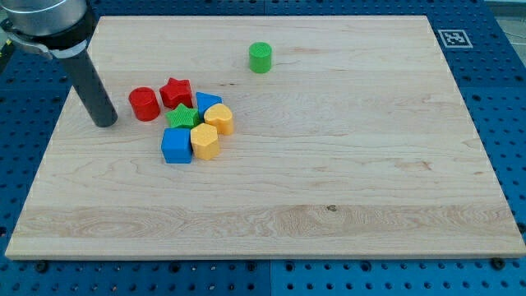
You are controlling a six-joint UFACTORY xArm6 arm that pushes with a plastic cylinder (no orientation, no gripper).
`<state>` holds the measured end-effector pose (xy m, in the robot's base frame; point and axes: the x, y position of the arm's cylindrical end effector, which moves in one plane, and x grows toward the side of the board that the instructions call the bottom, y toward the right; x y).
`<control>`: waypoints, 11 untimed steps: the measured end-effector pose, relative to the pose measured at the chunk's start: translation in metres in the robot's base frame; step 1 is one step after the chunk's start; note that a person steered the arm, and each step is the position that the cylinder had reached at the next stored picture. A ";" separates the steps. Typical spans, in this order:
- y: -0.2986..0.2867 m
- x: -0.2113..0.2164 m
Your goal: Adjust red blocks at the top of the green star and blue triangle
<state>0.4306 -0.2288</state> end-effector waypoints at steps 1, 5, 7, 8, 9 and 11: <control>0.006 -0.015; 0.035 -0.033; 0.060 -0.095; 0.106 -0.105; 0.116 -0.075; 0.116 -0.069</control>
